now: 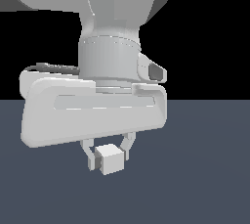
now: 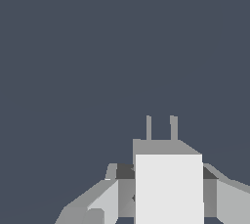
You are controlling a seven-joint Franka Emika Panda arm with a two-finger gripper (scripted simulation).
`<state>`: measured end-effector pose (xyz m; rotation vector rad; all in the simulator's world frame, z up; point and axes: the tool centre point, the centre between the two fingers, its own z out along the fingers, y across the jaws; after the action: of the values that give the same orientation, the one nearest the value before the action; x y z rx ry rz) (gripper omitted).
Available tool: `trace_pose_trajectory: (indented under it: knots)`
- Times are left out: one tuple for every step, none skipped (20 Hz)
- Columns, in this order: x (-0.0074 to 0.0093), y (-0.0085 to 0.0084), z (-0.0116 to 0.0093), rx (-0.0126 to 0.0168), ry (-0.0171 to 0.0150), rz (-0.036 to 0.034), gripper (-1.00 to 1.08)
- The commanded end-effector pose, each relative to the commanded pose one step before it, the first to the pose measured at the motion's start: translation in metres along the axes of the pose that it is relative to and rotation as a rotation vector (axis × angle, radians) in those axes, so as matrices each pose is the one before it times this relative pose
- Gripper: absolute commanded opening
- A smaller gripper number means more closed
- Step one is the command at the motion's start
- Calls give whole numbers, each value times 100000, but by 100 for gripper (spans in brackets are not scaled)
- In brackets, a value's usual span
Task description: Plug the charger into the wall socket.
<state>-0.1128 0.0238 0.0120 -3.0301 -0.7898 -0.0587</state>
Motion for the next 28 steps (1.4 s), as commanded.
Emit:
trace_pose_trajectory:
  knots:
    - [21,-3,28,-9,35,-21,-100]
    - [0,0,0,0,0,0,-100]
    - [0,0,0,0,0,0,-100]
    - [0,0,0,0,0,0,-100]
    - [0,0,0,0,0,0,-100]
    - [0,0,0,0,0,0,-100]
    - [-5,1,-18,0,0,0,-100]
    - [9,14,-24,-40,1,113,-100]
    - [40,16,-47,-5,4,285,-100]
    - [65,32,-78,-9,6,483,-100]
    - [92,42,-108,-12,8,669,-100]
    - [117,55,-139,-16,11,859,-100]
    - [143,65,-169,-20,12,1042,-100]
    - [167,79,-198,-25,14,1229,-100]
    - [192,91,-227,-30,15,1408,-100]
    - [216,103,-255,-35,16,1585,-100]
    - [239,117,-283,-41,17,1760,-100]
    - [262,129,-310,-48,18,1930,-100]
    - [285,142,-337,-54,18,2097,-100]
    - [306,156,-362,-62,18,2260,-100]
    - [328,169,-387,-71,17,2419,-100]
    - [348,182,-411,-80,16,2574,-100]
    - [368,198,-434,-91,14,2729,-100]
    - [388,213,-457,-103,11,2881,-100]
    - [404,228,-475,-116,8,3011,-100]
    - [389,223,-455,-118,5,2897,-100]
    - [364,212,-426,-115,4,2713,-100]
    - [340,199,-396,-112,2,2533,-100]
